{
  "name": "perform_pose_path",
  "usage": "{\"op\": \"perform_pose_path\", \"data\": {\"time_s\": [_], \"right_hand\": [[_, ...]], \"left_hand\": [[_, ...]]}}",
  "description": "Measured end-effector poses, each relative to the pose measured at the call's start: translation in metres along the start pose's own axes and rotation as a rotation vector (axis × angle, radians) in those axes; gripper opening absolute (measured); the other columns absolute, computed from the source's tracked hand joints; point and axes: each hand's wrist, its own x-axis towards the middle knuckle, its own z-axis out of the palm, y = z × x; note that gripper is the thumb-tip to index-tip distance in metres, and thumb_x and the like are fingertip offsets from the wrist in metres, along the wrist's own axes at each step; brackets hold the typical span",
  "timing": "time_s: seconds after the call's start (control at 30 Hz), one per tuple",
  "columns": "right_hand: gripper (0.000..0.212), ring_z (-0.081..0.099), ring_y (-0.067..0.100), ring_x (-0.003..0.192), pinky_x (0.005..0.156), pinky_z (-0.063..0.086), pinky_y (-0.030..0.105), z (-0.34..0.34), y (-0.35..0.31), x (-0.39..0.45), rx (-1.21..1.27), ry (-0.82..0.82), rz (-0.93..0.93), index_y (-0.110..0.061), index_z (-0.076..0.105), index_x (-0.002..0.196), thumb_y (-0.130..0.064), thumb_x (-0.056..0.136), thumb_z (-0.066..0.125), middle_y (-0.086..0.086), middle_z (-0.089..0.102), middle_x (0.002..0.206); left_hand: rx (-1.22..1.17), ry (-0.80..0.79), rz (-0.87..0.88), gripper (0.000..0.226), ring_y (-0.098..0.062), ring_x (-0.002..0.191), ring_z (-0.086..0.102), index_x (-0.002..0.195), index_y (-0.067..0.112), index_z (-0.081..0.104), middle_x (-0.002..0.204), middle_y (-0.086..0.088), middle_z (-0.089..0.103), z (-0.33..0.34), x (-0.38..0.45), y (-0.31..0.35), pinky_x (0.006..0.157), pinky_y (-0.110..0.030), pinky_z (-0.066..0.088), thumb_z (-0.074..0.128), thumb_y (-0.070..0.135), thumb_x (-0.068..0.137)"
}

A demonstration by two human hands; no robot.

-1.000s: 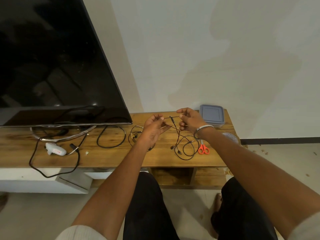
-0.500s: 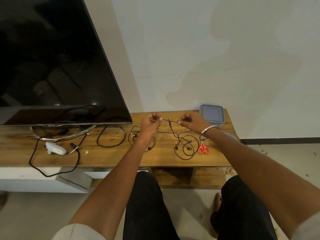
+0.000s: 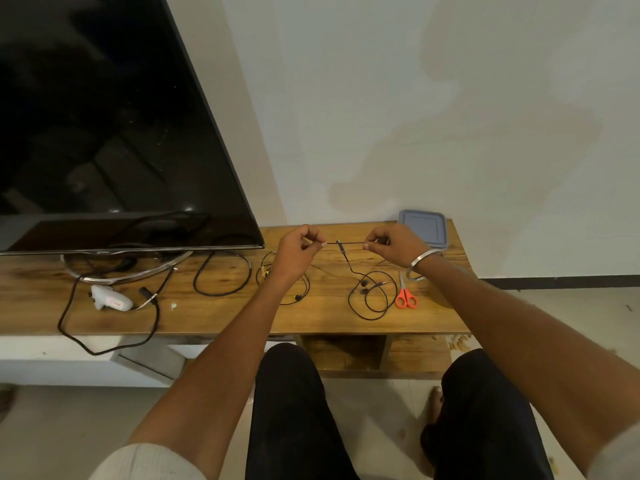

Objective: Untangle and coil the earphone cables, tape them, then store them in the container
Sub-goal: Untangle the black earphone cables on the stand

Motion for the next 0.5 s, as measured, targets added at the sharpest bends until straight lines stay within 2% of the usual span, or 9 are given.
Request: {"op": "perform_pose_path", "data": {"time_s": [0.07,0.17,0.23,0.37,0.5], "right_hand": [[0.019,0.06,0.015,0.082,0.072,0.046,0.027,-0.0029,0.0031,-0.0015,-0.02,0.013,0.006,-0.019,0.072,0.094,-0.034,0.088,0.062,0.004,0.069,0.091],[0.021,0.059,0.014,0.083,0.076,0.05,0.03,-0.0055,0.0059,-0.0032,-0.034,0.023,0.009,-0.017,0.072,0.095,-0.034,0.088,0.063,0.005,0.07,0.093],[0.021,0.058,0.013,0.082,0.075,0.049,0.029,-0.0061,0.0056,-0.004,-0.044,0.029,0.012,-0.016,0.072,0.095,-0.034,0.088,0.062,0.005,0.07,0.093],[0.022,0.056,0.012,0.08,0.073,0.044,0.026,-0.0061,0.0034,-0.0043,-0.048,0.044,0.018,-0.014,0.072,0.097,-0.032,0.089,0.061,0.004,0.067,0.089],[0.021,0.056,0.017,0.074,0.061,0.041,0.021,-0.0032,0.0024,-0.0027,0.009,0.058,0.03,-0.015,0.073,0.094,-0.032,0.089,0.062,0.002,0.066,0.082]], "left_hand": [[0.064,-0.014,0.008,0.01,-0.002,0.066,0.053,0.087,0.017,0.066,0.091,0.001,0.066,-0.0051,0.0009,-0.0021,0.07,-0.022,0.047,0.068,0.007,0.087],[0.117,-0.007,0.038,0.012,-0.013,0.085,0.061,0.09,0.023,0.066,0.094,0.001,0.067,-0.0112,0.0032,-0.0067,0.077,-0.028,0.051,0.07,0.012,0.087],[0.148,0.0,0.038,0.013,-0.014,0.091,0.061,0.098,0.024,0.068,0.097,0.001,0.067,-0.012,0.0034,-0.0084,0.078,-0.027,0.05,0.07,0.016,0.087],[0.231,-0.001,0.038,0.015,-0.009,0.092,0.063,0.103,0.015,0.074,0.095,0.004,0.071,-0.0123,0.0042,-0.0078,0.081,-0.024,0.049,0.068,0.019,0.089],[0.235,0.002,-0.072,0.017,-0.009,0.079,0.063,0.103,0.013,0.071,0.082,0.004,0.069,-0.0096,0.0041,-0.0049,0.074,-0.025,0.047,0.062,0.025,0.094]]}}
